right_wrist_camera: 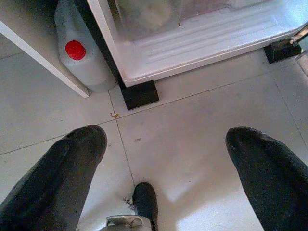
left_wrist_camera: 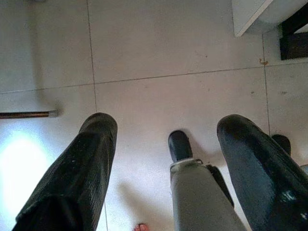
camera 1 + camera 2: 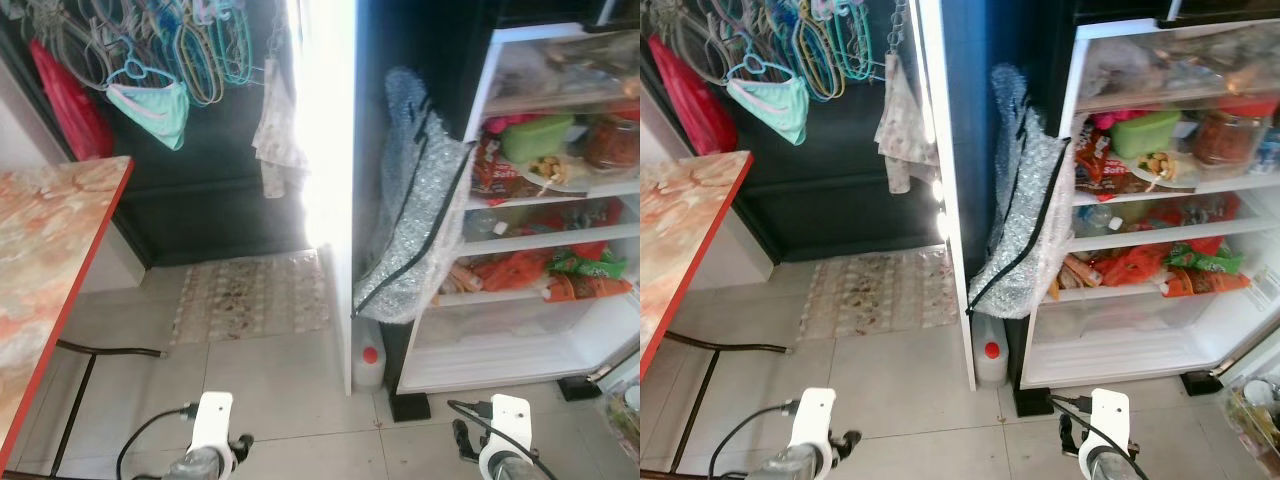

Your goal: Restocking fridge

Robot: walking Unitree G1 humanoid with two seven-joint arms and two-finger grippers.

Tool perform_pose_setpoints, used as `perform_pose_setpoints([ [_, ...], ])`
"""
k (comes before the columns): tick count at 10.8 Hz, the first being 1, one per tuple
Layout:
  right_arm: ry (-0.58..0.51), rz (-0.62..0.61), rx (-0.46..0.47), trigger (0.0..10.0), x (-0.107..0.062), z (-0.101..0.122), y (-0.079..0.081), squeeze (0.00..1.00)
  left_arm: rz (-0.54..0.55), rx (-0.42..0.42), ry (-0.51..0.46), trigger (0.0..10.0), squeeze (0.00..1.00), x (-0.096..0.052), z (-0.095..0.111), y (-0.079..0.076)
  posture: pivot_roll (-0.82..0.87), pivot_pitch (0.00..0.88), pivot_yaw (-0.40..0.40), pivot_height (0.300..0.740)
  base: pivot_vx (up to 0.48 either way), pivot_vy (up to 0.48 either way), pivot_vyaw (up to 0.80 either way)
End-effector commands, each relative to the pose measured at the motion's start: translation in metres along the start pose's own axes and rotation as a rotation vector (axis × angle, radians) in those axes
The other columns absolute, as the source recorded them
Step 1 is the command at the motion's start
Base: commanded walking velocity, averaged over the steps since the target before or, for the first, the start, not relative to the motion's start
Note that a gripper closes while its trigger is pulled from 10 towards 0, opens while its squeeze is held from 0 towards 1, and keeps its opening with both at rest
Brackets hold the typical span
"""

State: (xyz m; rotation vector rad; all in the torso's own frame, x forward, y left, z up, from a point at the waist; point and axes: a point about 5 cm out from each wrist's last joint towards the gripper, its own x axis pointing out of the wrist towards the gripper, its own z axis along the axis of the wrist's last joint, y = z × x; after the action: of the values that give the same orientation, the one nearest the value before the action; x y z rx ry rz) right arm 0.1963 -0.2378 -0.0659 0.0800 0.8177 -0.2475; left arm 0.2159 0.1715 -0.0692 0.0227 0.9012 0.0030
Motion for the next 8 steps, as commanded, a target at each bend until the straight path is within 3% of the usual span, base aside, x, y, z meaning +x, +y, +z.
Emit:
perform_pose_setpoints([
  [1, 0.02, 0.016, 0.001, 10.0, -0.001, -0.007, 0.004, 0.0, 0.036, -0.003, 0.017, 10.0, 0.0, -0.002, -0.007, 0.012, -0.21, 0.0, 0.114, 0.74, 0.0, 0.0, 0.0],
  [3, 0.025, 0.029, -0.032, 10.0, -0.002, -0.009, 0.005, 0.0, 0.108, -0.085, 0.004, 10.0, 0.0, -0.004, -0.008, 0.032, -0.22, 0.033, 0.11, 0.74, 0.0, 0.0, 0.0],
  [4, 0.026, 0.024, -0.038, 10.0, -0.002, -0.01, 0.005, 0.0, 0.099, -0.06, 0.003, 10.0, 0.0, -0.004, -0.008, 0.032, -0.22, 0.104, 0.106, 0.74, 0.0, 0.0, 0.0],
  [5, 0.024, 0.029, -0.053, 10.0, -0.002, -0.008, 0.005, 0.0, 0.095, -0.049, 0.005, 10.0, 0.0, -0.004, -0.007, 0.032, -0.22, 0.112, 0.12, 0.74, 0.0, 0.0, 0.0],
  [8, 0.033, 0.006, 0.001, 10.0, -0.001, -0.008, 0.005, 0.0, 0.042, 0.04, 0.037, 10.0, 0.0, -0.004, -0.011, 0.024, -0.2, 0.007, 0.111, 0.74, 0.0, 0.0, 0.0],
])
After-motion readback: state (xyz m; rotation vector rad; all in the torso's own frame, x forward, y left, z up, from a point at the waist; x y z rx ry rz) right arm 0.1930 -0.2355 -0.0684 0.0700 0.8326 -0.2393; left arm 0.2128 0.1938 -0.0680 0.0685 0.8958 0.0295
